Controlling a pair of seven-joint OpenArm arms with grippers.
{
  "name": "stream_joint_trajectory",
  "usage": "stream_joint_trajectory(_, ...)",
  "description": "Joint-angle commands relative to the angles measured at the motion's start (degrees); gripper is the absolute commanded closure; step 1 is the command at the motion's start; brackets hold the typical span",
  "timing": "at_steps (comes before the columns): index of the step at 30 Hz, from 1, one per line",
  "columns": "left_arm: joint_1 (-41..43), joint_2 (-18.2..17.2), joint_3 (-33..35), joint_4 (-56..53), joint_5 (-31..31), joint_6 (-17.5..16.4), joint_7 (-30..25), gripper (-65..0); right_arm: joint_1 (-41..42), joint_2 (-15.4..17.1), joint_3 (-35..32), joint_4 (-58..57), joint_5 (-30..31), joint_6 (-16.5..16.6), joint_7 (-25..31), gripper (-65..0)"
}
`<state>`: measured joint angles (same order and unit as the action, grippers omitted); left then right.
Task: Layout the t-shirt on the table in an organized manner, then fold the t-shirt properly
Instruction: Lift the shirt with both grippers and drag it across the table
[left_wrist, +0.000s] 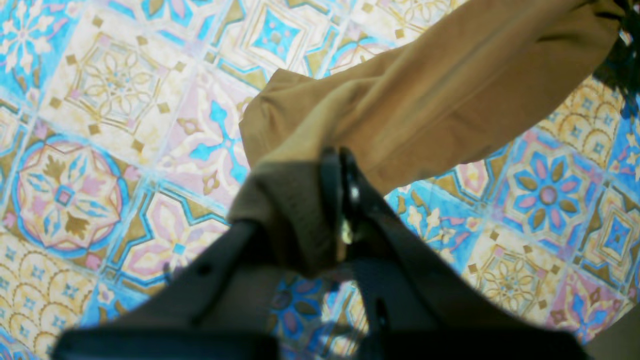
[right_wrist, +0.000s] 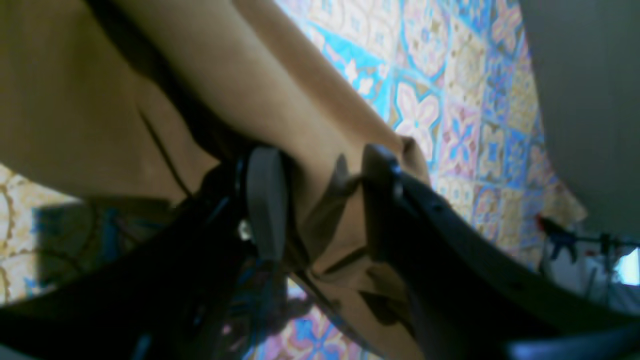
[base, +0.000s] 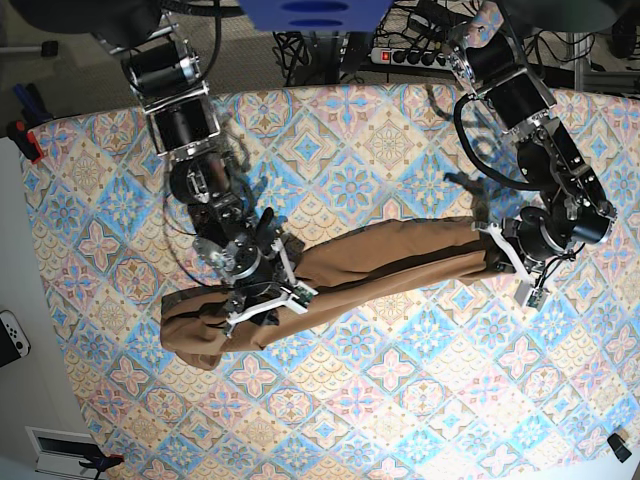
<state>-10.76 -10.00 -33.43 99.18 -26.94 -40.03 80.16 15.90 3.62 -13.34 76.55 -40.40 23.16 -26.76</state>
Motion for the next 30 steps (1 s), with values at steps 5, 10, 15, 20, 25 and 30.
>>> stream_joint_trajectory(5,-1.1,-0.5,0.0,0.7,-0.8,0.1,-1.0,0.0,1.6,-3.7,9.7,7.7,-1.2,-0.8,4.2,-23.3)
stream_joint_trajectory(10,-1.1,-0.4,0.0,0.7,-0.8,0.1,-1.0,0.0,1.5,-4.7,26.0,13.0,4.7,-0.8,6.8,-23.3)
stream_joint_trajectory(15,-1.1,-0.4,0.1,0.7,-0.8,0.1,-1.0,0.0,1.1,-4.5,37.9,12.7,15.1,-0.4,6.4,-23.2)
stream_joint_trajectory(20,-1.1,-0.4,2.3,0.7,-0.8,0.2,-1.0,0.0,-3.1,-4.4,40.2,12.7,23.2,4.1,6.4,-23.2)
stream_joint_trajectory(25,-1.1,-0.4,2.4,0.7,-0.8,0.3,-1.0,0.0,-5.0,-4.6,40.3,8.1,26.2,5.1,6.5,-23.2)
stream_joint_trajectory(30,-1.1,-0.4,2.4,0.7,-0.8,0.3,-1.0,0.0,-5.0,-4.5,40.1,1.4,32.0,5.2,6.6,-23.2)
